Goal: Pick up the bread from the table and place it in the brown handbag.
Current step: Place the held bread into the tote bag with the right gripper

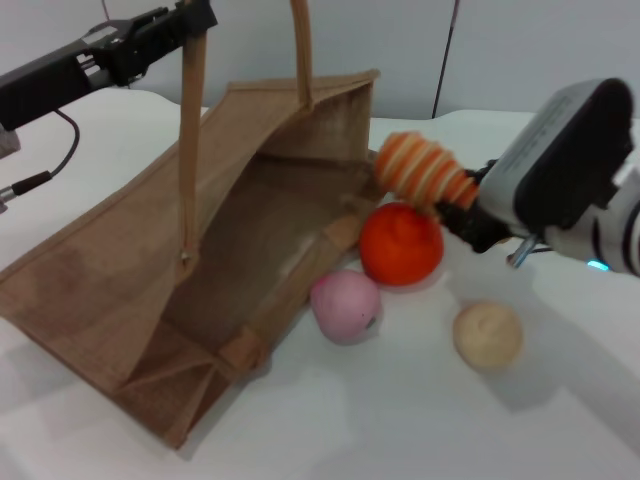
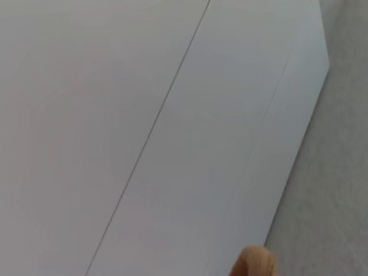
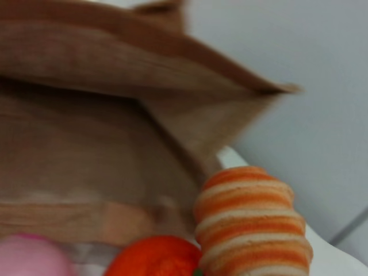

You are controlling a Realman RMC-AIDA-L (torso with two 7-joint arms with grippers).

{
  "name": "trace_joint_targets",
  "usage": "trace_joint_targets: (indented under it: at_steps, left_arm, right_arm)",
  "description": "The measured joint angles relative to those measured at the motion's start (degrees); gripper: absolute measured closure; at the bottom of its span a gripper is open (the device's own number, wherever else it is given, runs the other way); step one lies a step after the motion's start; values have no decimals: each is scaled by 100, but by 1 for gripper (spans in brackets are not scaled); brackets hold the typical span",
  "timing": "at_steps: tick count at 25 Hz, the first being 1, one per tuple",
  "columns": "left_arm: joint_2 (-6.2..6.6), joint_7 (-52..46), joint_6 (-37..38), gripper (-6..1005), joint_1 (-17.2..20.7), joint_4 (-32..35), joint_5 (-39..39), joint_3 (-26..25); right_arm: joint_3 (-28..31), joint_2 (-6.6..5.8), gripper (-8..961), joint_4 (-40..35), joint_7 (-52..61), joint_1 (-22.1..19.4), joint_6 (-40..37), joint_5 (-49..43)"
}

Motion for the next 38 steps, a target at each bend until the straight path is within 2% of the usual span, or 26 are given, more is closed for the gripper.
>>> trace_joint_targets:
  at_steps: [7, 19, 27, 38]
  left_arm:
    - [11, -35, 1, 827, -6, 3, -63, 1]
    - [9, -134, 71, 821, -81, 27, -115, 0]
    - [17, -308, 78, 817, -112, 28, -254, 0]
    - [13, -409, 138, 812, -210, 28, -292, 0]
  right_arm:
    - [-505, 0, 549, -128, -134, 96, -60, -7]
    - [-1549, 19, 578, -104, -136, 653, 194, -13]
    - [-1975, 27, 599, -124, -137, 869, 209, -8]
    - [-2457, 27, 620, -351, -136, 1027, 621, -7]
